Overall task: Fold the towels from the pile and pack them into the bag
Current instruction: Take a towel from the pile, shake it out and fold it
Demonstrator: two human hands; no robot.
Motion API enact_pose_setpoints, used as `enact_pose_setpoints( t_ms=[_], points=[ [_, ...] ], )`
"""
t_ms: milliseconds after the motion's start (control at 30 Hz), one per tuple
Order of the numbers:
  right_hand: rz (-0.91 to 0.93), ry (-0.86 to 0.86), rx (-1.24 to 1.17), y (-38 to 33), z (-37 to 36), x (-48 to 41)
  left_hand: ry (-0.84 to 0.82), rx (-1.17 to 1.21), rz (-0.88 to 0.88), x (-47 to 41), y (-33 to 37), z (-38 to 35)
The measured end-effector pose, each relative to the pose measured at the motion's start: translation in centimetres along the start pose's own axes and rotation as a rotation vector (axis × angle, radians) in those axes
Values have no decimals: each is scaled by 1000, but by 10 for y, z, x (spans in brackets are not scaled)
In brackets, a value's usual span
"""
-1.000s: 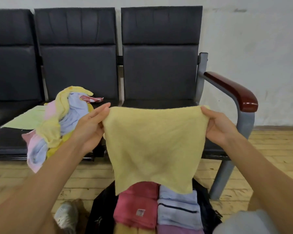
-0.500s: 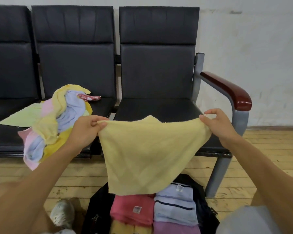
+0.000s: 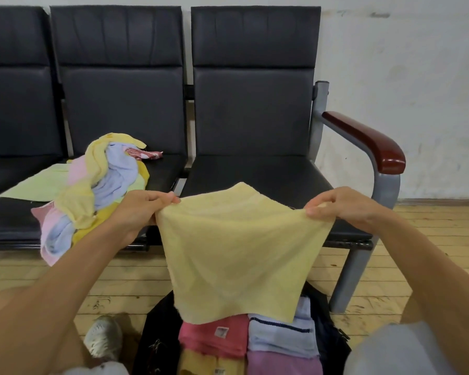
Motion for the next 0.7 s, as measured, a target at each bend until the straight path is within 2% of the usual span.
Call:
enact_pose_setpoints(
  t_ms=[233,367,500,600,700],
  points=[
    [87,-255,486,7,-32,-8,-179,-259,84,1,-17,-14],
    [85,-275,662,17,-36,-16,-316,-299,80,9,-14,-26],
    [88,-243,686,20,-33,-19,-463,-438,6,16,-13,-36],
    [78,-235,707,22,-30,-17,-448,-527,-46,12,-17,-35],
    [95,-233,744,24,-33,-19,-359,-603,-125,9,-12,-30]
  ],
)
Point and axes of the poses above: each hand's wrist, its own x-axis away from the middle knuckle, its own z-axis out of the back of the hand, y = z × x, the point moved 9 cm from there along -x, towards the middle knuckle, and after that the axes turned 4 degrees about z, right-handed, at the moved point
